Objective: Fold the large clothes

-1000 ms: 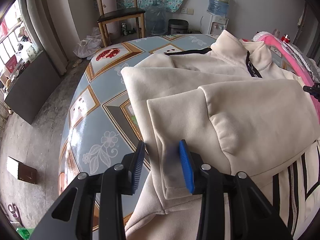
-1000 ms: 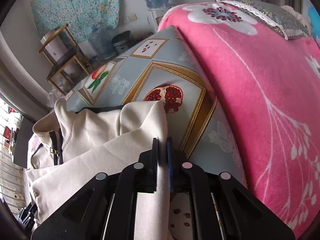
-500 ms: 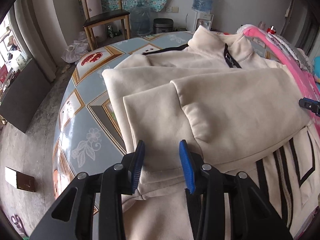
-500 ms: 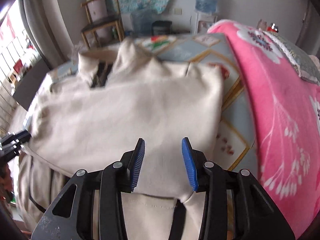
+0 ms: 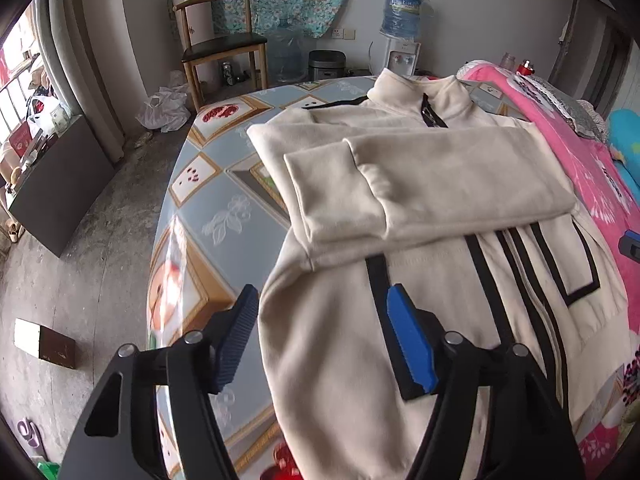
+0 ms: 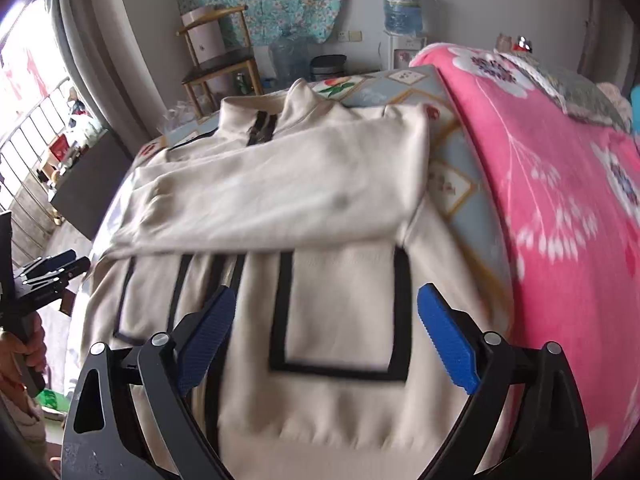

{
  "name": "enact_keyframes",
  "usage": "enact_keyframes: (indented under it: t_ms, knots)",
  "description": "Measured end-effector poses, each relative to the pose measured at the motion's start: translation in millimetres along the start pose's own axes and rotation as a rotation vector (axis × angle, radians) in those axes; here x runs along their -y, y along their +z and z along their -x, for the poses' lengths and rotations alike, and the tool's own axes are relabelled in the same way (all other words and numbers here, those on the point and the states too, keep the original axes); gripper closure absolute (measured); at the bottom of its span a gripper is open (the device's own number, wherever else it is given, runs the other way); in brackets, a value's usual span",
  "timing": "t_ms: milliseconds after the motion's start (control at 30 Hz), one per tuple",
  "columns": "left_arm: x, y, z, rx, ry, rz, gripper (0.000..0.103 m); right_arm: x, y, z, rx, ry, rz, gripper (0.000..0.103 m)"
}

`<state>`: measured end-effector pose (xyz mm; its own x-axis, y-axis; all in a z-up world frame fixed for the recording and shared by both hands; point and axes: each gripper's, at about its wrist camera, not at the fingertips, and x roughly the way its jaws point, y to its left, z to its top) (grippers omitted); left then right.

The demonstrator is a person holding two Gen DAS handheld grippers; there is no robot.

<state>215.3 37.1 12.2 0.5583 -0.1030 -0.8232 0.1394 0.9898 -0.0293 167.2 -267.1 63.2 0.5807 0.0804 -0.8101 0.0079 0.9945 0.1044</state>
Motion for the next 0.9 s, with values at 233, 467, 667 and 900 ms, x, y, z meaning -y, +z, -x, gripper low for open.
enact_keyframes:
  t_ms: [233,467,667,900]
  knots:
    - [-3.9,-71.9,24.9,-0.051,-0.017,0.029,0.032,-14.9,-71.7,22.7,-0.034,-0.071,-0.076,0.011]
    - [-6.2,-120.2,25.1,-0.109,-0.029,0.064,0.032,-34.2,-110.8,11.4,-0.074,-0.18,-0.058,0.007]
    - [1.3,-136.4,20.5,-0.083,0.003,0.071,0.026,-52.8,-137.6,-10.5,-0.127,-0.189,-0.02,0.007]
    - [3.1,-138.6,15.0,-0.059,0.042,0.088,0.006,-50.0,-146.6,-16.4,-0.099,-0.17,-0.033,0.007]
